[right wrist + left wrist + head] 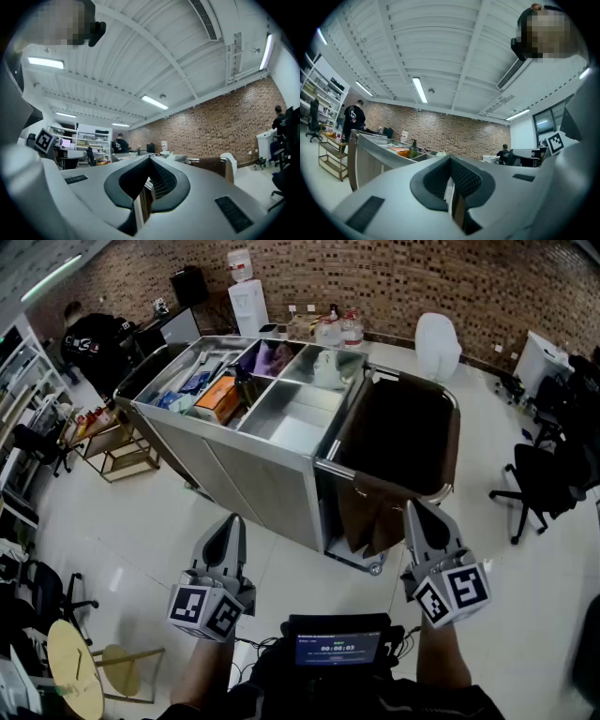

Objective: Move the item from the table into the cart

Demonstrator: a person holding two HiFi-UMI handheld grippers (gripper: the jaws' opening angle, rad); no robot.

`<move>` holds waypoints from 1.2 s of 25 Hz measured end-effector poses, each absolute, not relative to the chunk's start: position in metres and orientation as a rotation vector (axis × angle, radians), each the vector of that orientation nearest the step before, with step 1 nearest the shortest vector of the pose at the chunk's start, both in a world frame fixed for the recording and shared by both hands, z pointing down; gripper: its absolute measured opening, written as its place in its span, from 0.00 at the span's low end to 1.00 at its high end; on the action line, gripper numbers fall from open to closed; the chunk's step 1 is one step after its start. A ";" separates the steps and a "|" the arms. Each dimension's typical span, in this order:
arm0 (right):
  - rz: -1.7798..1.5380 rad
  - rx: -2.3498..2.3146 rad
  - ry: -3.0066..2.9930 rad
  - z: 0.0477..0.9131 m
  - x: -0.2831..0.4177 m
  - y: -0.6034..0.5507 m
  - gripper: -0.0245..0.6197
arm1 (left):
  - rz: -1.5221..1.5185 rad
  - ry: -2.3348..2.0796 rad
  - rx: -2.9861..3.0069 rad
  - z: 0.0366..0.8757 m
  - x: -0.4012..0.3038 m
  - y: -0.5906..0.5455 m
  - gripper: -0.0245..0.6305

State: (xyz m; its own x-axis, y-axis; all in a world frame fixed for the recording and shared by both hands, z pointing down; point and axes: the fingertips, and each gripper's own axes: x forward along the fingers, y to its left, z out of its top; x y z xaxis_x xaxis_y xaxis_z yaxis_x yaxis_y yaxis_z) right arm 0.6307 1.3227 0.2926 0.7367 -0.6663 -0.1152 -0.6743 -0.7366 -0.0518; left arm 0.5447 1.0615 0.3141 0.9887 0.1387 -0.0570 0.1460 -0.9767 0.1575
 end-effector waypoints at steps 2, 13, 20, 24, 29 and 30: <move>0.148 -2.831 1.183 0.283 0.618 1.283 0.04 | -0.052 0.134 2.978 0.316 0.522 1.020 0.04; 0.118 -2.696 1.527 0.241 0.563 0.812 0.04 | -0.116 -0.317 2.938 0.291 0.380 0.569 0.04; 0.054 -2.477 1.861 0.250 0.571 0.591 0.04 | -0.143 -0.624 2.916 0.282 0.339 0.402 0.04; 0.053 -2.313 2.008 0.249 0.577 0.495 0.04 | -0.135 -0.881 2.882 0.279 0.322 0.334 0.04; 0.044 -2.107 2.212 0.254 0.549 0.343 0.04 | -0.135 -1.160 2.788 0.281 0.264 0.231 0.04; 0.032 -2.066 2.254 0.256 0.535 0.305 0.04 | -0.129 -1.218 2.759 0.284 0.245 0.205 0.04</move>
State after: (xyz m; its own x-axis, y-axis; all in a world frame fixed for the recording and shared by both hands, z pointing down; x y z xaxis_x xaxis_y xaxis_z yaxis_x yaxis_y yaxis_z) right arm 0.5349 0.3049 0.2561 -0.0850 -0.9935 -0.0763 -0.9952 0.0884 -0.0416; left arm 0.2446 0.2046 0.2840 0.6718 -0.7402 -0.0283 -0.7298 -0.6679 0.1460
